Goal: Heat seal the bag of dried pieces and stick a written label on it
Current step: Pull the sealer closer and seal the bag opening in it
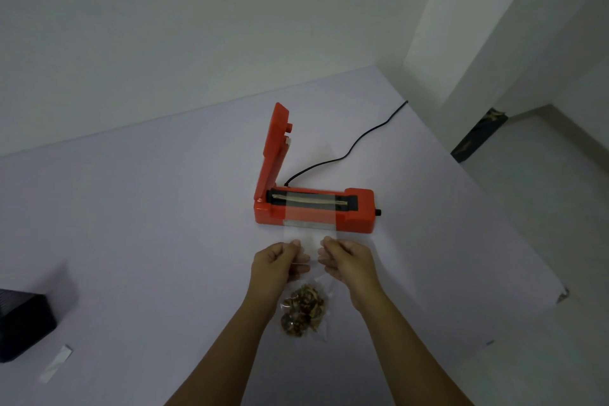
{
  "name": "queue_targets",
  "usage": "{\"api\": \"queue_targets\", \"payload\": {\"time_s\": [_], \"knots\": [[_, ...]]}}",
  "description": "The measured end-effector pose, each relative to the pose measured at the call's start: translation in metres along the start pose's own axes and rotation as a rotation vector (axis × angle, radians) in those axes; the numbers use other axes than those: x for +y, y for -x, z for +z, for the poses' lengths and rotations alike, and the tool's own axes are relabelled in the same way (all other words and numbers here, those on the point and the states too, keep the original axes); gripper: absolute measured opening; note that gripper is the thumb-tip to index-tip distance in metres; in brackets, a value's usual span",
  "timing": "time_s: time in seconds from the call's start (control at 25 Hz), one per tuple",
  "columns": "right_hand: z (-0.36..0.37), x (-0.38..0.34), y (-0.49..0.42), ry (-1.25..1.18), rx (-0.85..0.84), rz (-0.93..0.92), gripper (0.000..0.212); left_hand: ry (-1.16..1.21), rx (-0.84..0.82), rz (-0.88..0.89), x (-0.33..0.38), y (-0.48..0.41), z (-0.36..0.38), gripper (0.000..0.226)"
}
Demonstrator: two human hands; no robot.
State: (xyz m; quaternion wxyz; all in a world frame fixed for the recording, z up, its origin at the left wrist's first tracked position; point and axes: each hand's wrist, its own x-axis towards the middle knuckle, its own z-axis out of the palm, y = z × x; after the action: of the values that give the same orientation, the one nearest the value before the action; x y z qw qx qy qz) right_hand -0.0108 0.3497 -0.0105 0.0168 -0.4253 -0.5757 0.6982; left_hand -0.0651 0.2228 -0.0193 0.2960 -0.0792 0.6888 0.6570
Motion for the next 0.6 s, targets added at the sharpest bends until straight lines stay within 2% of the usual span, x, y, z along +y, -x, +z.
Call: {"api": "queue_targets", "payload": {"time_s": [0.08, 0.16, 0.24, 0.32, 0.44, 0.6], "knots": [[0.001, 0.001, -0.001, 0.033, 0.021, -0.010, 0.014, -0.006, 0.004, 0.004, 0.001, -0.001, 0.001, 0.025], [0.001, 0.005, 0.002, 0.195, 0.173, -0.113, 0.022, -0.008, 0.013, 0.000, 0.001, -0.002, 0.003, 0.023], [-0.003, -0.006, 0.007, 0.278, 0.405, -0.310, 0.026, 0.000, 0.013, -0.008, 0.002, -0.003, 0.004, 0.023], [-0.008, -0.039, 0.009, 0.234, 0.500, -0.541, 0.020, 0.004, 0.005, -0.015, 0.002, -0.005, 0.003, 0.022], [-0.012, -0.116, 0.007, 0.251, 0.389, -0.901, 0.014, 0.010, -0.004, -0.027, 0.002, -0.005, 0.003, 0.020], [0.011, -0.202, 0.023, 0.461, -0.032, -1.222, 0.030, -0.005, -0.016, -0.034, -0.001, -0.004, 0.001, 0.021]]}}
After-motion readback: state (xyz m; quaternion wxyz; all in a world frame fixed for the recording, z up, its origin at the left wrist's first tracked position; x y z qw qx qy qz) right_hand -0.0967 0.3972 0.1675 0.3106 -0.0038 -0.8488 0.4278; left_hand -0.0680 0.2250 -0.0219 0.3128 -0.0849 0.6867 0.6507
